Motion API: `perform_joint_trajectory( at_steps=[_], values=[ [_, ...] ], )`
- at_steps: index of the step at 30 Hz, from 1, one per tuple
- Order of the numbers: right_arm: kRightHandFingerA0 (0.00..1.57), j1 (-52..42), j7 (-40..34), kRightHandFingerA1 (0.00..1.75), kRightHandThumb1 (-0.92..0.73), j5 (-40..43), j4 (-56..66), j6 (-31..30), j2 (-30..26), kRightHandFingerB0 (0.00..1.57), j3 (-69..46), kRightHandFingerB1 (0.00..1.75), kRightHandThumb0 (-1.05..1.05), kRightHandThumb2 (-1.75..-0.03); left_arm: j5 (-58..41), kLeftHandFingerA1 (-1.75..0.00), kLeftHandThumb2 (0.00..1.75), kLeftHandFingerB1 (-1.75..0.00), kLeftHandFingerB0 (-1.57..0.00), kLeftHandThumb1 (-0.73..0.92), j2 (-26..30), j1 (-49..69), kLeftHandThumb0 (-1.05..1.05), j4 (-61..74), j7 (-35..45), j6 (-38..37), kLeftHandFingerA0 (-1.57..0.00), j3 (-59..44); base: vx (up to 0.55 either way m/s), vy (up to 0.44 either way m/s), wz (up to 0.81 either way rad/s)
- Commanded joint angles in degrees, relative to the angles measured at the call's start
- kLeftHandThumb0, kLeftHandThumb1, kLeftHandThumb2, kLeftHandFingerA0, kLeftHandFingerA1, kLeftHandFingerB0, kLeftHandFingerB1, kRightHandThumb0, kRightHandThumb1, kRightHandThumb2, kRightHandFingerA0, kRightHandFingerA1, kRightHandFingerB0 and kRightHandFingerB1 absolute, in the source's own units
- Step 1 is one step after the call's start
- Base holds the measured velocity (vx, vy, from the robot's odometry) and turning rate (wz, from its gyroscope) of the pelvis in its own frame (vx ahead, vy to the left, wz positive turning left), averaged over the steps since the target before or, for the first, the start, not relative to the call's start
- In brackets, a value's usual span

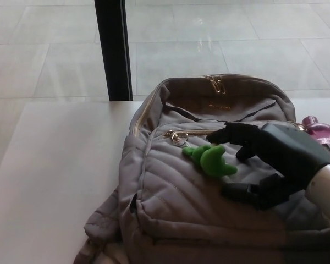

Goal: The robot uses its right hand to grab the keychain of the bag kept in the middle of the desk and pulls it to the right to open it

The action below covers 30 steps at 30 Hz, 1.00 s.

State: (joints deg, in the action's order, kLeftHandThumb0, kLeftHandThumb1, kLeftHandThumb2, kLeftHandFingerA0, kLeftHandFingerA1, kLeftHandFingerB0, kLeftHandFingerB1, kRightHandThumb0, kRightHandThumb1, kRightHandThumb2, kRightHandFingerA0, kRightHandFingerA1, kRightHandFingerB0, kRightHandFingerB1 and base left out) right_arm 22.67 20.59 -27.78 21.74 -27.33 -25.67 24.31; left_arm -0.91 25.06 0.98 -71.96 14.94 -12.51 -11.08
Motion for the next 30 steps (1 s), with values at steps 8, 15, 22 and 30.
perform_joint_trajectory(
  at_steps=[8, 15, 22, 30],
  values=[
    [0.79, -0.9, 1.1, 0.78, -0.66, -6.4, -3.6, -2.8, 5.3, 0.49, 5.6, 0.44, -0.74, -0.60, 0.3, -0.51, 0.76, -0.44, -0.43, 0.92, 0.7, 0.8, -0.76, -0.3, 0.1, -2.0, -0.60, 0.4, 0.00, 0.000, 0.00],
    [0.90, -2.6, 1.2, 0.88, -0.63, -7.1, -4.0, -4.4, 6.4, 0.51, 4.4, 0.48, -0.51, -0.59, 0.5, -0.52, 0.76, -0.45, -0.42, 0.92, 0.7, 1.2, -0.81, -0.4, -0.4, -2.5, -0.59, 0.5, 0.00, 0.000, 0.00],
    [1.04, -5.7, -2.1, 1.45, -0.65, -7.3, -3.7, -0.7, 7.9, 0.81, 2.6, 0.59, -0.25, -0.77, 0.7, -0.51, 0.82, -0.45, -0.42, 0.92, 0.6, 1.1, -0.82, -0.4, -0.9, -2.5, -0.59, 1.0, 0.00, 0.000, 0.00],
    [1.13, -6.3, -6.2, 1.51, -0.52, -9.2, -4.3, 1.2, 10.5, 0.92, 2.4, 1.02, -0.33, -1.01, -1.1, -0.51, 0.83, -0.43, -0.43, 0.92, 0.1, 0.7, -0.83, -0.1, 0.1, -0.4, -0.59, -0.5, 0.00, 0.000, 0.00]
  ],
)
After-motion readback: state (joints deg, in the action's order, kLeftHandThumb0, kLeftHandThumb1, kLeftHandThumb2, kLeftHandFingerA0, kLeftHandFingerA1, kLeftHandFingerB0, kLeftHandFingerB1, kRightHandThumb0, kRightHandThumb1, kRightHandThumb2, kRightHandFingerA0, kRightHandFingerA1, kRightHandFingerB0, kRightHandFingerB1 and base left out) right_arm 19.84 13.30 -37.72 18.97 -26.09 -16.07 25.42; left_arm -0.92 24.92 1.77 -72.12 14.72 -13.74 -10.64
